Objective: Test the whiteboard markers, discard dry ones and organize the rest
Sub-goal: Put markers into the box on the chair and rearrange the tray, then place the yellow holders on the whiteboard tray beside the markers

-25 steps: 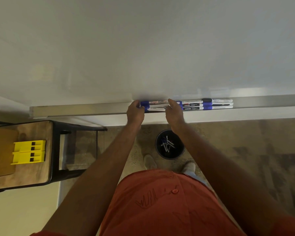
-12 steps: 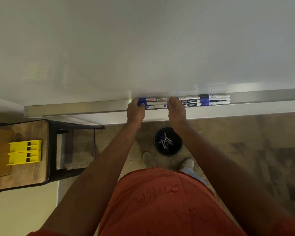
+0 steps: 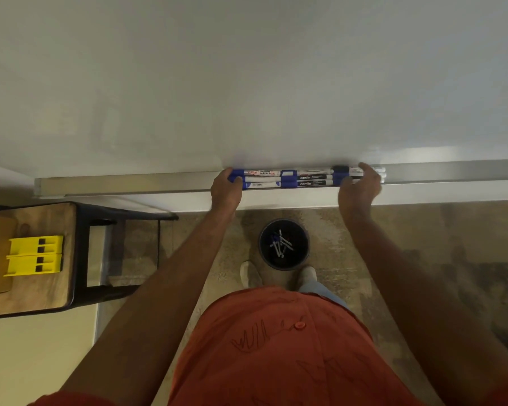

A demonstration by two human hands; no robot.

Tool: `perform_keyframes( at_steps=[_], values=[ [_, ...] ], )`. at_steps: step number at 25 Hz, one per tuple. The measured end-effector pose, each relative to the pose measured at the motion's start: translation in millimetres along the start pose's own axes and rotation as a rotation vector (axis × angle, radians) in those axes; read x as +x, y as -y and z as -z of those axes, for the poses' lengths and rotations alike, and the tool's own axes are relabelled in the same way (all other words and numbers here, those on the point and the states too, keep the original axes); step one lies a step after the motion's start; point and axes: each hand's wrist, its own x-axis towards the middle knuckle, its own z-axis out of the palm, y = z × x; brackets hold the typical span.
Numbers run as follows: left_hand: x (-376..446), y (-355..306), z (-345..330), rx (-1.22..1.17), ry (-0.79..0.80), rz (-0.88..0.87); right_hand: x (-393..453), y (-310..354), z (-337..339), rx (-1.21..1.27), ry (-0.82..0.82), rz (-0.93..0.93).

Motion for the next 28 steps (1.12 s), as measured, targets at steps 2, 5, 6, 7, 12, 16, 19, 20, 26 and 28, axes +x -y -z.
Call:
perform_keyframes(
  at_steps=[2,5,6,7,12,16,19,20,26,28],
  values=[
    [-3.0,-4.2,-4.1,-0.015,-0.011,0.023,25.2,-13.6,17.4,-0.064,-0.015,-0.043],
    [-4.6,-8.3,-10.6,0.0,-0.033,0.049,55.4,-36.8,31.9,-0.144,0.036,-0.059],
    [-6.9,-10.7,-13.7,0.005,-0.043,0.053,61.5,-41.9,35.0,-0.161,0.058,-0.048],
    [-9.8,-13.2,-16.3,0.012,-0.059,0.054,65.8,-46.6,36.6,-0.174,0.075,-0.03],
    [-15.8,-18.4,-25.9,0.014,-0.116,0.067,71.2,-52.7,43.0,-0.151,0.107,0.005],
    [-16.5,-18.4,-30.1,0.017,-0.144,0.069,73.5,-53.9,48.5,-0.115,0.138,0.002],
    [-21.2,-20.0,-33.2,0.062,-0.168,0.036,71.8,-54.0,52.1,-0.087,0.158,-0.005],
    [-23.3,-19.0,-34.7,0.072,-0.178,0.019,69.6,-53.5,53.1,-0.083,0.155,0.003],
    [-52.6,-0.9,-45.5,0.097,-0.213,-0.055,47.4,-52.8,55.9,-0.098,0.123,0.225],
    [-65.4,6.1,-46.7,0.111,-0.224,-0.076,39.4,-53.8,52.8,-0.119,0.14,0.323]
  ],
)
